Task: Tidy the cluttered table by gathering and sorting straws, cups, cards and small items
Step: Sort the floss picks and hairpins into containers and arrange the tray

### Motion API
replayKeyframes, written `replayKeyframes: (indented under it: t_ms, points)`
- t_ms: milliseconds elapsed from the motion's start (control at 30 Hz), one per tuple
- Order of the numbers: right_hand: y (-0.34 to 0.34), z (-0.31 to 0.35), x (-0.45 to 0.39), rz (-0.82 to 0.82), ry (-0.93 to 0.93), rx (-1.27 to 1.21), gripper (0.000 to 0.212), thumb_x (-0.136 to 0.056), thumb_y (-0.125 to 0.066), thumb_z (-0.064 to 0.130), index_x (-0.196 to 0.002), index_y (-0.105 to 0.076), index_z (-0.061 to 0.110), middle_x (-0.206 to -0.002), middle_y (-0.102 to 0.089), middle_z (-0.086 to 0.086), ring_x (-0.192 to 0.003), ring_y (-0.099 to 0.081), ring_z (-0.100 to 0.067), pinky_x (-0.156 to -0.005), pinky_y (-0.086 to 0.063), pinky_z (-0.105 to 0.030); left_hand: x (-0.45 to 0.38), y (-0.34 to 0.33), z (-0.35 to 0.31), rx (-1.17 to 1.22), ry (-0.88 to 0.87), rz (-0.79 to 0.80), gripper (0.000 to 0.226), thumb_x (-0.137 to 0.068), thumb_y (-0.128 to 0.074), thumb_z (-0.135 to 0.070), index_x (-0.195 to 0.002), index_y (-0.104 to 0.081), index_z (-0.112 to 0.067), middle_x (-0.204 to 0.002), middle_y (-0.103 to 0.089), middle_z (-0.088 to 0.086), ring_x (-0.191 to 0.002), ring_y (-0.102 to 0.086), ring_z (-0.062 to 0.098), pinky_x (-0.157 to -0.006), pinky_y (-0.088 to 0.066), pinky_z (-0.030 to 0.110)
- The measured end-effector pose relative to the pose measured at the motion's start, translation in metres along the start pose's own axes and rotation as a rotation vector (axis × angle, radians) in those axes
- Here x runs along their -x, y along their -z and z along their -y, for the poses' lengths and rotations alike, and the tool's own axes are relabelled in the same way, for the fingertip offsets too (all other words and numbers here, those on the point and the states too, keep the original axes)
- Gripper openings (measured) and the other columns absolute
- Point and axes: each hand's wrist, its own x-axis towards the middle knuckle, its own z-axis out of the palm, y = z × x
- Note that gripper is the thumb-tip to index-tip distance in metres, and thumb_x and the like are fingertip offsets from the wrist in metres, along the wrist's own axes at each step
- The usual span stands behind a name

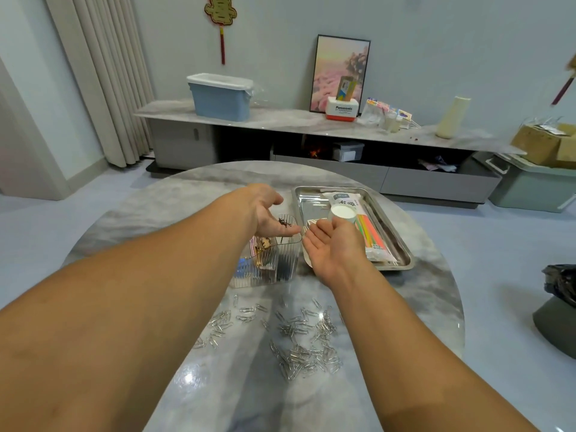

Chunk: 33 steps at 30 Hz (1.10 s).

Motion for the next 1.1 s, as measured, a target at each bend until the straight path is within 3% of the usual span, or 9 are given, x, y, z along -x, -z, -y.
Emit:
replayKeyframes:
  t_ms: [67, 233, 400, 467, 533, 667, 833, 967, 1100]
  points:
    - [0.0, 0.001, -0.001, 0.001, 0.001, 0.009, 0.048, -0.109, -0.038, 0.02, -0.148, -0.039, -0.007, -0.155, -0.04, -0.024, -0.146, -0.037, -0.035, -0.121, -0.031, -0.044, 0.002, -0.004, -0.006, -0.013, -0.057, -0.081, 0.077, -0.099, -0.064, -0.023, -0.158, -0.019, -0.004, -0.164, -0.018, 0.021, -0.149, -0.024, 0.046, -0.119, -0.032, 0.054]
    - [0.006, -0.002, 0.002, 0.002, 0.004, 0.058, 0.047, -0.108, -0.037, 0.019, -0.148, -0.04, -0.006, -0.154, -0.043, -0.023, -0.145, -0.039, -0.034, -0.12, -0.033, -0.043, 0.003, -0.011, 0.002, -0.096, -0.034, 0.013, 0.071, -0.107, -0.042, -0.03, -0.16, -0.003, -0.005, -0.167, 0.001, 0.023, -0.152, -0.001, 0.049, -0.122, -0.011, 0.062]
    - [0.029, -0.003, -0.007, -0.169, 0.128, 0.504, 0.026, -0.098, -0.053, 0.013, -0.113, -0.067, -0.003, -0.123, -0.067, -0.023, -0.122, -0.061, -0.038, -0.108, -0.048, -0.049, 0.016, 0.002, 0.009, -0.187, -0.102, 0.011, 0.064, -0.108, -0.039, -0.033, -0.157, -0.019, 0.002, -0.163, -0.022, 0.025, -0.151, -0.02, 0.044, -0.122, -0.025, 0.052]
    - [0.042, -0.007, -0.005, -0.213, 0.236, 0.762, 0.019, -0.093, -0.056, 0.015, -0.097, -0.069, 0.001, -0.102, -0.071, -0.015, -0.1, -0.066, -0.032, -0.086, -0.057, -0.044, 0.019, 0.02, 0.017, -0.183, -0.177, -0.061, 0.048, -0.109, -0.037, -0.025, -0.146, -0.039, 0.006, -0.145, -0.048, 0.026, -0.132, -0.051, 0.039, -0.106, -0.049, 0.043]
    - [0.057, -0.013, 0.004, -0.193, 0.314, 0.889, 0.02, -0.091, -0.056, 0.017, -0.081, -0.067, 0.002, -0.079, -0.067, -0.009, -0.075, -0.058, -0.025, -0.066, -0.046, -0.038, 0.021, 0.044, 0.028, -0.195, -0.267, -0.135, 0.034, -0.109, -0.033, -0.012, -0.131, -0.049, 0.007, -0.107, -0.061, 0.02, -0.091, -0.063, 0.027, -0.073, -0.057, 0.031]
    - [0.073, -0.023, 0.014, -0.111, 0.438, 1.076, 0.017, -0.095, -0.061, 0.018, -0.086, -0.074, 0.014, -0.082, -0.072, 0.0, -0.085, -0.066, -0.023, -0.08, -0.054, -0.038, 0.017, 0.098, 0.044, -0.495, -0.488, -0.359, 0.02, -0.102, -0.051, -0.004, -0.115, -0.065, 0.004, -0.076, -0.06, 0.007, -0.062, -0.053, 0.016, -0.051, -0.046, 0.024]
    - [0.053, -0.019, 0.016, 0.009, 0.54, 1.07, 0.014, -0.097, -0.066, 0.019, -0.106, -0.076, 0.02, -0.094, -0.072, 0.01, -0.089, -0.065, -0.005, -0.072, -0.049, -0.018, 0.008, 0.117, 0.034, -0.903, -0.858, -0.382, 0.028, -0.095, -0.068, -0.012, -0.123, -0.065, -0.014, -0.107, -0.065, 0.002, -0.087, -0.061, 0.014, -0.065, -0.047, 0.02]
    - [0.026, -0.016, 0.01, 0.097, 0.679, 1.172, 0.015, -0.095, -0.068, 0.017, -0.106, -0.076, 0.023, -0.093, -0.069, 0.016, -0.086, -0.063, 0.003, -0.07, -0.045, -0.011, 0.001, 0.11, 0.019, -1.188, -0.724, -0.154, 0.09, -0.085, -0.081, -0.03, -0.157, -0.028, -0.03, -0.159, -0.034, 0.006, -0.138, -0.043, 0.029, -0.104, -0.046, 0.037]
    - [-0.014, -0.008, -0.01, 0.181, 0.821, 1.559, 0.016, -0.09, -0.073, 0.021, -0.103, -0.075, 0.03, -0.111, -0.064, 0.011, -0.102, -0.058, -0.008, -0.084, -0.044, -0.027, -0.007, 0.1, 0.013, -1.371, -0.589, 0.016, 0.134, -0.063, -0.093, -0.051, -0.161, -0.003, -0.034, -0.166, -0.021, 0.006, -0.15, -0.026, 0.029, -0.12, -0.028, 0.044]
